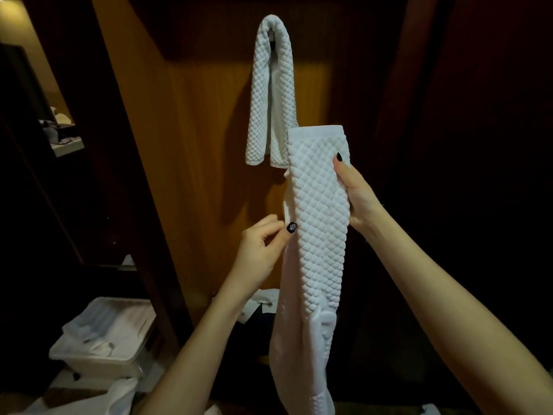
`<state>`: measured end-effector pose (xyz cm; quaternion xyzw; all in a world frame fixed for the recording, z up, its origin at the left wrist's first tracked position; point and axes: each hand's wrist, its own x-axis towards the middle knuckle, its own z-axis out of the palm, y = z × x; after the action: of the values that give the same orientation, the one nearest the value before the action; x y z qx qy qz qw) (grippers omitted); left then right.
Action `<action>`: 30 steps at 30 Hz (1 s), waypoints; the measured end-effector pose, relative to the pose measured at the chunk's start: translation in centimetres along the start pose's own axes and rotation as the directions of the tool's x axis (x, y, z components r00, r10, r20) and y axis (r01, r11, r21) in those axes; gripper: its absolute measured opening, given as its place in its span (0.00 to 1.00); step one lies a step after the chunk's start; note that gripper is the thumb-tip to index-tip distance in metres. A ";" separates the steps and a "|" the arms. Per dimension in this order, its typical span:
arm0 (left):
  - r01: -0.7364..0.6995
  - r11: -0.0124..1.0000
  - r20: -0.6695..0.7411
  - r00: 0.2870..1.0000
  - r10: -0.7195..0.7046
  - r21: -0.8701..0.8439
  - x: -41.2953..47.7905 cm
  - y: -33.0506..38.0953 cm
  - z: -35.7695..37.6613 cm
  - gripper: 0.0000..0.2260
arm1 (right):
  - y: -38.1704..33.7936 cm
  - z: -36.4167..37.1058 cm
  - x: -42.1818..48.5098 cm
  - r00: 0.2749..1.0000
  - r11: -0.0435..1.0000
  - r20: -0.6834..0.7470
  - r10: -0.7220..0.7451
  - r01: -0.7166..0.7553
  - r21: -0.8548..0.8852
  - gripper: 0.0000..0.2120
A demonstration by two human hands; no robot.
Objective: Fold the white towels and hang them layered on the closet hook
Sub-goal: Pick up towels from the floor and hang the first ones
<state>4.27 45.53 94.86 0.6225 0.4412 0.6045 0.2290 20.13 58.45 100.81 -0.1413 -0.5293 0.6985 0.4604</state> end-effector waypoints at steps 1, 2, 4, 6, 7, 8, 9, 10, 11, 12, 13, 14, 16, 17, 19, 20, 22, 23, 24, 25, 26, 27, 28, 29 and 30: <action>0.001 1.000 0.000 1.000 -0.001 -0.009 0.2 0.0 -0.1 0.17 | 0.0 0.0 0.0 1.000 1.000 -0.016 0.002 -0.002 -0.019 0.16; 0.006 1.000 -0.012 1.000 -0.006 -0.025 0.4 0.0 -0.2 0.15 | 0.0 0.0 0.1 0.999 0.999 -0.033 0.005 -0.006 -0.035 0.16; 0.039 0.998 -0.063 0.997 -0.042 -0.055 0.7 0.1 -0.4 0.07 | 0.0 -0.2 0.1 0.998 0.999 -0.061 0.014 -0.016 -0.036 0.16; 0.104 0.984 -0.097 0.988 -0.118 -0.143 0.9 0.0 -0.3 0.03 | -0.1 -0.3 0.0 0.999 1.000 -0.047 0.020 -0.020 0.010 0.16; 0.126 0.972 -0.113 0.982 -0.151 -0.197 1.0 0.0 -0.1 0.03 | -0.2 -0.4 0.0 0.999 0.999 -0.023 0.027 -0.025 0.048 0.16; 0.128 0.962 -0.132 0.978 -0.163 -0.242 1.1 0.0 0.1 0.04 | -0.3 -0.5 0.0 0.999 0.995 0.006 0.035 -0.035 0.091 0.17; 0.101 0.961 -0.163 0.976 -0.147 -0.256 1.2 0.1 0.4 0.06 | -0.3 -0.5 0.0 0.999 0.990 0.033 0.043 -0.046 0.130 0.17; 0.058 0.968 -0.192 0.975 -0.107 -0.245 1.2 0.3 0.6 0.10 | -0.3 -0.6 0.1 0.998 0.986 0.048 0.049 -0.056 0.160 0.17; -0.001 0.980 -0.213 0.976 -0.043 -0.199 1.2 0.4 0.7 0.12 | -0.2 -0.7 0.1 0.997 0.980 0.054 0.054 -0.063 0.187 0.17; -0.065 0.990 -0.217 0.976 0.036 -0.128 1.2 0.6 0.8 0.14 | 0.0 -0.8 0.3 0.997 0.974 0.056 0.058 -0.069 0.214 0.17; -0.124 0.992 -0.209 0.971 0.114 -0.036 1.1 0.6 0.9 0.14 | 0.1 -0.8 0.4 0.996 0.967 0.057 0.064 -0.076 0.242 0.17; -0.160 0.986 -0.195 0.967 0.166 0.049 1.1 0.6 0.9 0.13 | 0.3 -0.8 0.6 0.996 0.961 0.056 0.067 -0.080 0.264 0.18; -0.140 0.979 -0.183 0.969 0.167 0.150 1.0 0.6 0.6 0.12 | 0.6 -0.7 1.0 0.997 0.960 0.047 0.064 -0.074 0.271 0.20; -0.114 0.978 -0.180 0.973 0.146 0.177 1.1 0.6 0.4 0.11 | 0.7 -0.7 1.2 0.998 0.963 0.037 0.060 -0.068 0.260 0.21; -0.058 0.979 -0.146 0.985 0.088 0.196 1.1 0.5 0.2 0.07 | 1.0 -0.5 1.7 0.999 0.974 0.001 0.043 -0.042 0.224 0.21; -0.023 0.983 -0.117 0.992 0.045 0.184 1.1 0.3 0.2 0.03 | 1.1 -0.4 1.9 0.999 0.981 -0.026 0.026 -0.021 0.190 0.21; 0.068 0.980 -0.102 0.994 -0.050 0.186 1.1 -0.1 0.5 0.09 | 1.4 -0.1 2.3 0.995 0.996 -0.098 -0.016 0.024 0.081 0.21; 0.111 0.977 -0.132 0.987 -0.088 0.183 1.2 -0.4 0.8 0.09 | 1.6 0.0 2.4 0.990 0.999 -0.138 -0.039 0.041 0.011 0.20; 0.136 0.974 -0.179 0.978 -0.104 0.179 1.3 -0.7 1.0 0.08 | 1.9 0.1 2.5 0.983 0.997 -0.176 -0.060 0.049 -0.062 0.19; 0.143 0.971 -0.233 0.968 -0.096 0.191 1.4 -0.9 1.2 0.08 | 2.1 0.2 2.5 0.974 0.990 -0.214 -0.078 0.051 -0.129 0.16; 0.151 0.965 -0.281 0.956 -0.087 0.214 1.5 -1.2 1.4 0.10 | 2.3 0.2 2.4 0.963 0.979 -0.250 -0.101 0.052 -0.198 0.14; 0.163 0.965 -0.310 0.946 -0.094 0.205 1.6 -1.5 1.5 0.11 | 2.3 0.3 2.3 0.952 0.965 -0.278 -0.127 0.054 -0.255 0.12; 0.180 0.969 -0.315 0.941 -0.121 0.166 1.7 -1.7 1.4 0.10 | 2.3 0.2 2.3 0.947 0.950 -0.286 -0.148 0.056 -0.306 0.10; 0.192 0.976 -0.299 0.941 -0.155 0.101 1.8 -1.9 1.3 0.09 | 2.2 0.2 2.3 0.946 0.935 -0.283 -0.160 0.054 -0.349 0.10; 0.200 0.979 -0.269 0.946 -0.184 0.034 1.9 -2.1 1.1 0.07 | 1.9 0.0 2.4 0.945 0.913 -0.282 -0.166 0.039 -0.405 0.11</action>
<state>4.54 48.44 94.06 0.4972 0.5444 0.6432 0.2068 17.93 60.33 99.84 -0.3107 -0.5868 0.5212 0.5361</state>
